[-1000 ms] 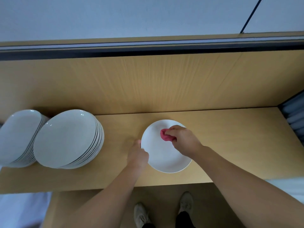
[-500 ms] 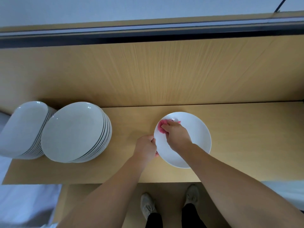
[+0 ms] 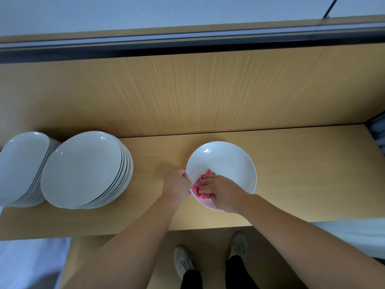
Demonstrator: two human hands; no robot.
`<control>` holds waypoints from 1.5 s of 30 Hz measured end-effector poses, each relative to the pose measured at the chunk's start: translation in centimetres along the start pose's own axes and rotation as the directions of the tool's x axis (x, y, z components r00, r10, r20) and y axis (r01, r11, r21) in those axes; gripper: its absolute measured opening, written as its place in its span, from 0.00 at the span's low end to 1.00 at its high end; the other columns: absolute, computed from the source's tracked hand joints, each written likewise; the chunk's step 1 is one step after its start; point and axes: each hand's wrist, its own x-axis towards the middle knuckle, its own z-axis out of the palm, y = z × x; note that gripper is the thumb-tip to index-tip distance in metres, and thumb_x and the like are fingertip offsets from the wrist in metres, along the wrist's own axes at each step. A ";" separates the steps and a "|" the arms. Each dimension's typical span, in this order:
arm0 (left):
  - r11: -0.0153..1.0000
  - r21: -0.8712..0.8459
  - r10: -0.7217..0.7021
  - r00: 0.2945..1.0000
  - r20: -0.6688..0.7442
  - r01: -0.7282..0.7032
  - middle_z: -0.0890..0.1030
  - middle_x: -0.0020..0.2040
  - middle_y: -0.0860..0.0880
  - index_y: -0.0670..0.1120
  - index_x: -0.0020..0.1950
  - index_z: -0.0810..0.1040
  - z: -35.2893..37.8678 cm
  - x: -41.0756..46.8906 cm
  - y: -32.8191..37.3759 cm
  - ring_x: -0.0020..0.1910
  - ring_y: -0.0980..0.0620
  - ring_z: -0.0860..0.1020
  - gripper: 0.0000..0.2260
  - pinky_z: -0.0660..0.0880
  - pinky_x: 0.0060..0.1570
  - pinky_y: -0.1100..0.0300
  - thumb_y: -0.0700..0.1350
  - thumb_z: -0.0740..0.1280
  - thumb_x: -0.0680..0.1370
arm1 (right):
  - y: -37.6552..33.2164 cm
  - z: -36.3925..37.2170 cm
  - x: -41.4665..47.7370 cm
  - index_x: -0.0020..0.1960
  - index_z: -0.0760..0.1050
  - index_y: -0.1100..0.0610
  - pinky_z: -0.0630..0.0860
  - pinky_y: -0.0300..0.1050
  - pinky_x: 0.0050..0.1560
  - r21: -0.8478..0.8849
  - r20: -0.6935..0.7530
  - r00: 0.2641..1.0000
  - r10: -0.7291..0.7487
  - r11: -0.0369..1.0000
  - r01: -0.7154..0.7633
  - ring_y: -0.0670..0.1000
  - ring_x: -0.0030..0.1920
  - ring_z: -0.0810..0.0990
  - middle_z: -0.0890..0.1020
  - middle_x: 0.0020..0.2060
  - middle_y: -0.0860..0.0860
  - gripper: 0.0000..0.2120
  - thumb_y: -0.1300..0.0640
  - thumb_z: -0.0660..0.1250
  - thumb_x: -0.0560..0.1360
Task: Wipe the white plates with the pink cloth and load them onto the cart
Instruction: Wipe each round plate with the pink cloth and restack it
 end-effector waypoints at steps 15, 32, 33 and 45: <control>0.860 0.493 0.186 0.981 -0.059 -0.134 0.81 0.44 0.45 0.43 0.47 0.76 -0.2 -0.6 0.9 0.42 0.45 0.81 0.08 0.75 0.36 0.58 0.40 0.57 0.77 | 3.3 -3.9 -5.1 0.42 0.75 0.58 0.69 0.40 0.60 -0.017 0.335 0.939 0.071 0.997 -0.069 0.56 0.50 0.74 0.78 0.45 0.53 0.12 0.71 0.57 0.69; 0.089 0.773 0.298 0.757 0.581 -0.628 0.66 0.73 0.48 0.43 0.68 0.72 0.6 -1.3 0.0 0.72 0.49 0.63 0.19 0.50 0.75 0.54 0.48 0.52 0.82 | 4.8 -5.6 3.6 0.51 0.78 0.54 0.66 0.45 0.57 -0.396 0.089 0.996 -0.013 0.917 0.048 0.56 0.65 0.71 0.78 0.56 0.50 0.17 0.71 0.58 0.73; 0.076 0.775 0.273 0.761 0.589 -0.627 0.64 0.74 0.47 0.42 0.69 0.70 0.6 -1.4 0.1 0.73 0.48 0.61 0.21 0.50 0.75 0.53 0.53 0.52 0.82 | 5.1 -5.3 3.3 0.50 0.79 0.54 0.65 0.44 0.51 -0.389 0.050 0.999 -0.006 0.921 0.025 0.57 0.64 0.72 0.79 0.55 0.50 0.17 0.72 0.59 0.72; 0.005 0.775 0.233 0.754 0.614 -0.632 0.61 0.76 0.47 0.41 0.72 0.68 0.6 -1.3 0.1 0.74 0.48 0.59 0.35 0.49 0.76 0.51 0.67 0.57 0.77 | 3.7 -5.9 -1.9 0.57 0.73 0.43 0.61 0.42 0.49 -0.425 0.149 0.894 0.423 0.843 -0.328 0.50 0.64 0.71 0.72 0.61 0.44 0.19 0.63 0.53 0.77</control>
